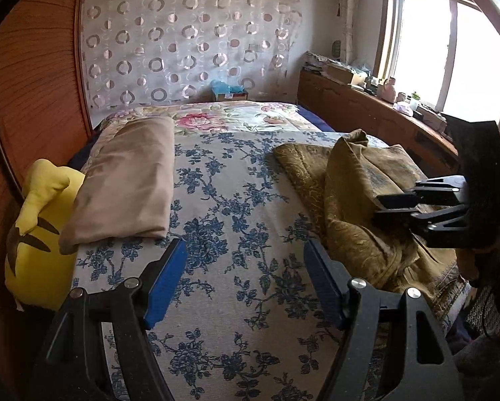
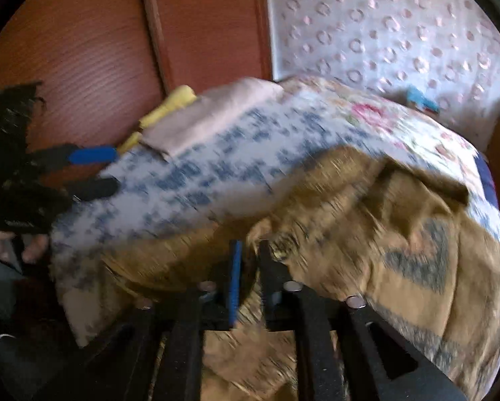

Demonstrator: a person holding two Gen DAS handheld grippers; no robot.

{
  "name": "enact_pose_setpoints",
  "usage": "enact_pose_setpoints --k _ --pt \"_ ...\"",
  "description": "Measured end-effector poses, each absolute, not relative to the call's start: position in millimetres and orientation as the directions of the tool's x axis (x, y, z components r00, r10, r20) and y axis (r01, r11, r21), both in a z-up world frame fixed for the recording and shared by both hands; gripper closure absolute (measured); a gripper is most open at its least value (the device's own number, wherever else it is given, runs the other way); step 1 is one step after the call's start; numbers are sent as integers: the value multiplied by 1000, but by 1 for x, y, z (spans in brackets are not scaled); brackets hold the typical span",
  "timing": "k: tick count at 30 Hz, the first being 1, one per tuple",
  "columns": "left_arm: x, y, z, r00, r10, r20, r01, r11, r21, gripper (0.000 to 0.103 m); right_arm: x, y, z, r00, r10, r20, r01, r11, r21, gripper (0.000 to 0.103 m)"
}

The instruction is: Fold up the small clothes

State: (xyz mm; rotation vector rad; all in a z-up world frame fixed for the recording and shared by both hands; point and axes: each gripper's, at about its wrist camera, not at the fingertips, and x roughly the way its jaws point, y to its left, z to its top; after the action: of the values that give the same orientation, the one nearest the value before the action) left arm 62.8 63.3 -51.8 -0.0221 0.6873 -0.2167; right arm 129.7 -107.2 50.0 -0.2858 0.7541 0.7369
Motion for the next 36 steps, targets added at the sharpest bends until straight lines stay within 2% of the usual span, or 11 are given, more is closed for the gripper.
enact_pose_setpoints --k 1,5,10,18,26,30,36 --pt "63 63 -51 751 -208 -626 195 977 -90 30 130 -110 49 508 492 -707 -679 733 22 63" --pt "65 57 -50 752 -213 -624 204 975 -88 30 126 -131 44 533 496 -686 -630 774 69 52" --pt "67 52 -51 746 -215 -630 213 974 -81 30 116 -150 32 542 507 -670 -580 803 138 51" --pt "68 49 -54 740 -218 -636 213 973 -86 30 103 -147 16 452 562 -693 -608 762 222 51" --pt "68 51 -58 734 -213 -645 202 975 -92 30 111 -161 6 422 615 -666 -592 743 311 51" --pt "67 54 -61 733 -210 -647 194 976 -98 30 125 -174 5 432 647 -628 -558 739 377 47" --pt "67 54 -62 733 -209 -647 190 977 -101 30 146 -185 5 427 694 -579 -526 712 466 35"
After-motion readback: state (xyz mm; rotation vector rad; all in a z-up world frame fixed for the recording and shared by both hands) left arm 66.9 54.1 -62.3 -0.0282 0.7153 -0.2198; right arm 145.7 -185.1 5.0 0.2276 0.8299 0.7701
